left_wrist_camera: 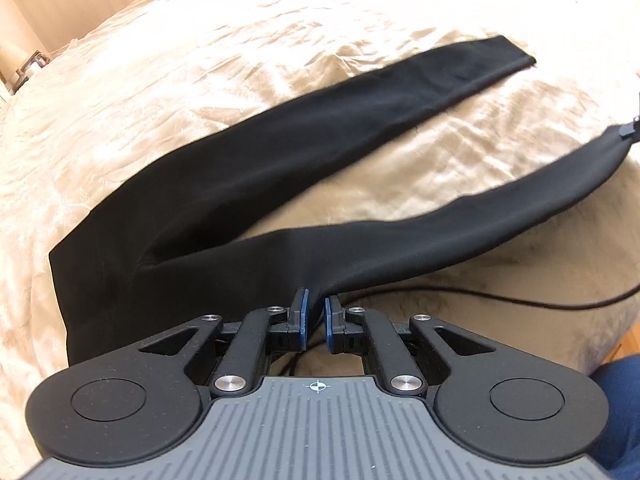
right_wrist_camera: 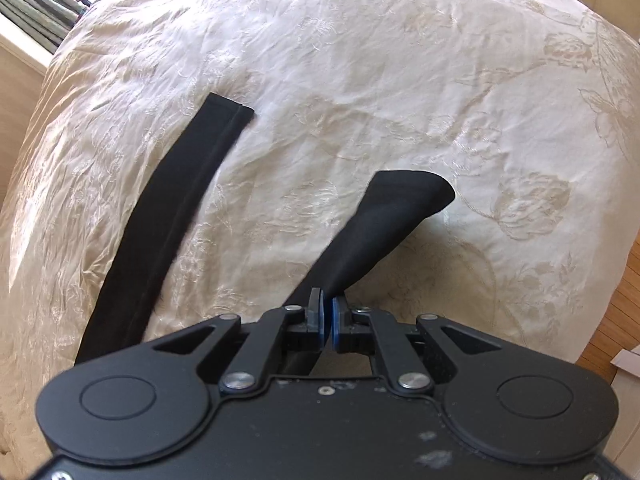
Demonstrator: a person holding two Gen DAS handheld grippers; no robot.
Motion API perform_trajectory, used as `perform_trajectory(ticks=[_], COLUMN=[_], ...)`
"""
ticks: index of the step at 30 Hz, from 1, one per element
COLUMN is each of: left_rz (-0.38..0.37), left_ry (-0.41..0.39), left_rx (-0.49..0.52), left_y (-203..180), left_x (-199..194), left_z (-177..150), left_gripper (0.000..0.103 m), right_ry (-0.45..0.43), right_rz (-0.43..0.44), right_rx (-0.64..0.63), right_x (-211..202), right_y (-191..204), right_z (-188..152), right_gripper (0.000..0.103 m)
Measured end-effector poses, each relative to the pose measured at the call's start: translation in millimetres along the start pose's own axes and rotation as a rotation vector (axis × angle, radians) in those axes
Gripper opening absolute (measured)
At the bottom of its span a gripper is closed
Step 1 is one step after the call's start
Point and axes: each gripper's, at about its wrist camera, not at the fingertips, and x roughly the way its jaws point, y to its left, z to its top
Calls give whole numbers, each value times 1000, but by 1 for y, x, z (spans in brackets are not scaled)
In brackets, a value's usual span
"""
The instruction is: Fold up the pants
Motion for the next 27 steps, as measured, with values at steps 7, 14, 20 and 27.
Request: perform_trajectory(ticks=[7, 14, 20, 27], left_rz=[64, 87, 100, 120], left_ry=[-68, -47, -14, 21], left_rx=[-2, -31, -67, -97], left_y=[21, 28, 38, 54], left_x=[14, 44, 68, 101], left_z=[53, 85, 108, 136], left_gripper=[8, 8, 8, 7], right_ry=[-40, -50, -29, 8], right_rz=[55, 69, 76, 75], right_rx=[-108, -184, -194, -173], right_x=[12, 44, 74, 110], right_y=[53, 98, 126, 154], right_z=[35, 72, 94, 117], right_gripper=[6, 6, 6, 6])
